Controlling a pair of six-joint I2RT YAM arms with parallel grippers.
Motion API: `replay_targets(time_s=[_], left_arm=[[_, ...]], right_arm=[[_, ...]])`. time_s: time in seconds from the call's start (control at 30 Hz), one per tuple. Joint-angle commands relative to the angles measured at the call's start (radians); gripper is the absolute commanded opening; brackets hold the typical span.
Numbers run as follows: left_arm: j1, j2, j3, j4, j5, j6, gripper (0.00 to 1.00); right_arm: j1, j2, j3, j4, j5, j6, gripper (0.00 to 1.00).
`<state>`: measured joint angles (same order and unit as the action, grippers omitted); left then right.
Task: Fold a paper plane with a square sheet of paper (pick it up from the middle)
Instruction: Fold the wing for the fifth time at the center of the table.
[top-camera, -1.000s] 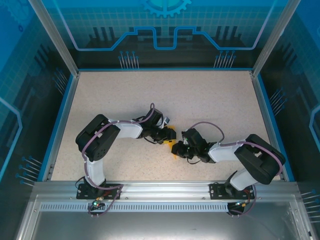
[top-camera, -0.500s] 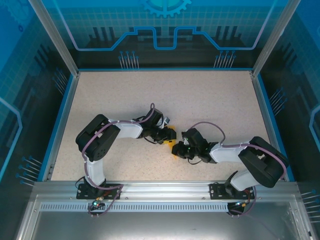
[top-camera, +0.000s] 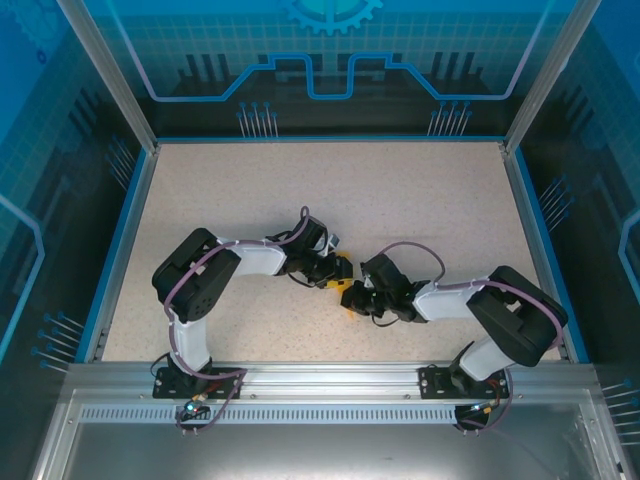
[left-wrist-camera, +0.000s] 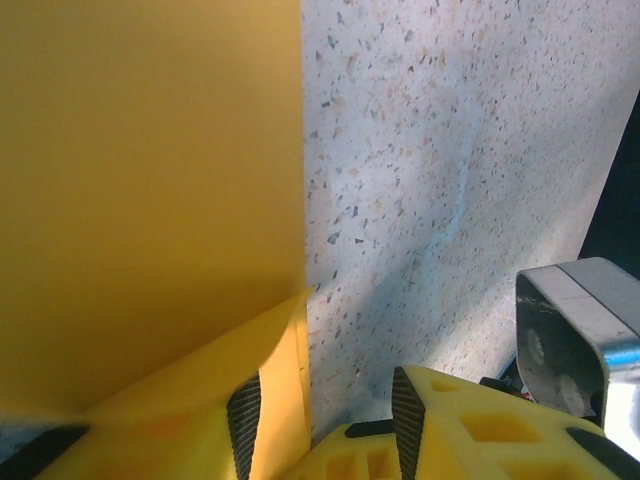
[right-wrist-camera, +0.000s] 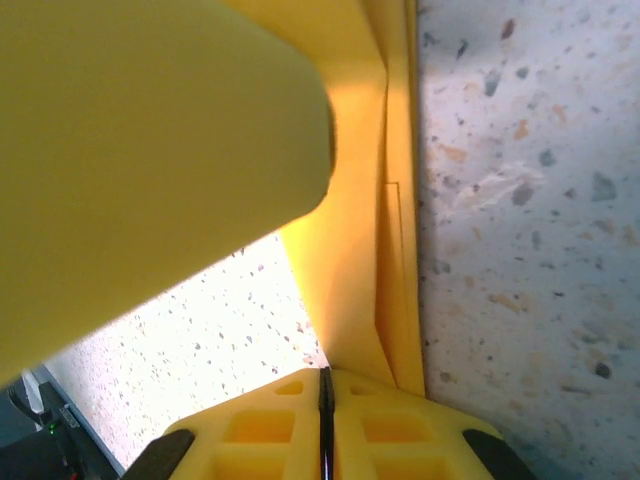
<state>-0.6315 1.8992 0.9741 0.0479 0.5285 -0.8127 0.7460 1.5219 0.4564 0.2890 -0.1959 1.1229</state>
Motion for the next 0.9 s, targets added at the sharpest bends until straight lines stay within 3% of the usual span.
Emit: replay_targets(time_s=[0.0, 0.3, 0.4, 0.87], left_arm=[[-0.001, -0.023, 0.023, -0.091, -0.027, 0.024, 0.45], [0.024, -0.206, 0.150, -0.242, -0.120, 0.188, 0.55], [0.026, -0.224, 0.131, -0.260, -0.146, 0.194, 0.49], [0.024, -0.130, -0.003, -0.057, -0.067, 0.158, 0.25]], right_arm=[[-0.004, 0.021, -0.058, -0.090, 0.037, 0.029, 0.08], [-0.009, 0.027, -0.099, -0.083, 0.022, 0.031, 0.06], [-0.010, 0.036, -0.082, -0.089, 0.014, 0.024, 0.06], [-0.014, 0.047, -0.067, -0.103, 0.011, 0.030, 0.06]])
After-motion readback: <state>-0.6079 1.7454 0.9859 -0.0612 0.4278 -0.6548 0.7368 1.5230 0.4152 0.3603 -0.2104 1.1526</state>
